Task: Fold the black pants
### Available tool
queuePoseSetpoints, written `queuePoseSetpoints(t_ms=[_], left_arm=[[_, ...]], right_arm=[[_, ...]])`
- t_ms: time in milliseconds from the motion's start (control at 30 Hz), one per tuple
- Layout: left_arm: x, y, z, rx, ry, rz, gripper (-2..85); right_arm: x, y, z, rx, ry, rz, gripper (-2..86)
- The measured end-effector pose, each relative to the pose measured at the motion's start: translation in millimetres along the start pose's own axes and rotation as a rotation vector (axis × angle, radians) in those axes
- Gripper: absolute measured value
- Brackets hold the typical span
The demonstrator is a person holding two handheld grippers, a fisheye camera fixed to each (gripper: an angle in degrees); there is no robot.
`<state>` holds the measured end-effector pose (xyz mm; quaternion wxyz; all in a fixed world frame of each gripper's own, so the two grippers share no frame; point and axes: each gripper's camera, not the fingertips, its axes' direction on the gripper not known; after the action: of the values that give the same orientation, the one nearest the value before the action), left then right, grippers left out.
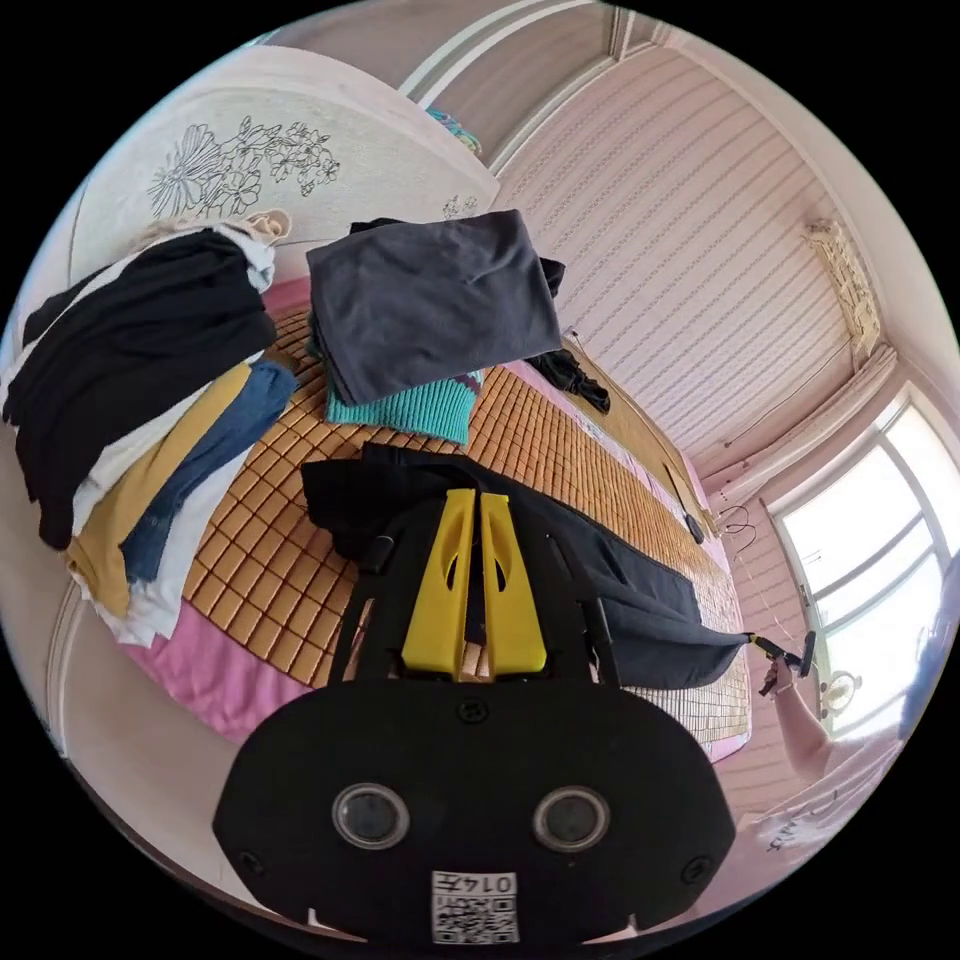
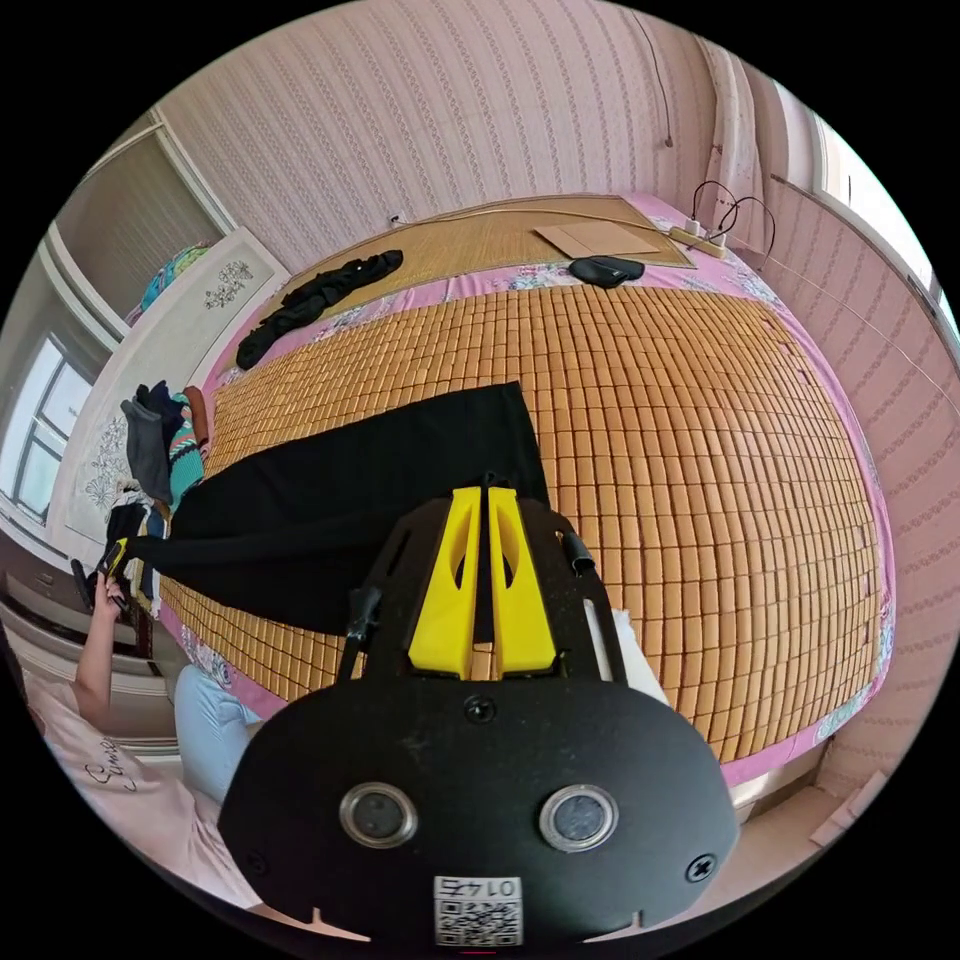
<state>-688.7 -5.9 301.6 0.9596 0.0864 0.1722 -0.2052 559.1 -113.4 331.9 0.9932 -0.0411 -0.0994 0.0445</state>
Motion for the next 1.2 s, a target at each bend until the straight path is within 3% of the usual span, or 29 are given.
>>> queuePoseSetpoints(t_ms=[267,367,500,700,1000,1167,1200], left_arm=[[14.1,-56.8,105.2,-0.057,-0.088,-0.084,0.7],[4.2,-53.0,122.0,-0.074,-0.123,-0.166,7.6],[-7.1,-25.7,105.9,-0.065,-0.113,-0.151,9.7],[-24.4,38.8,96.2,-0.125,-0.131,-0.223,12.0],[9.7,45.2,96.4,-0.047,-0.188,-0.260,16.5],[24.4,44.8,135.6,-0.177,-0.283,-0.216,14.9],[35.4,40.4,142.7,-0.194,-0.373,-0.165,12.9]], right_arm=[[8.8,-92.0,74.6,-0.016,0.021,0.168,2.6],[27.4,-87.1,90.8,0.015,-0.028,0.305,5.6],[43.9,-54.5,90.6,0.084,0.018,0.290,7.8],[70.3,-0.2,112.0,-0.023,-0.013,0.279,13.2],[52.7,2.6,111.2,0.028,-0.027,0.196,9.4],[35.3,-8.9,118.9,-0.055,-0.057,0.074,3.7],[34.4,-9.6,118.3,-0.056,-0.061,0.077,3.2]])
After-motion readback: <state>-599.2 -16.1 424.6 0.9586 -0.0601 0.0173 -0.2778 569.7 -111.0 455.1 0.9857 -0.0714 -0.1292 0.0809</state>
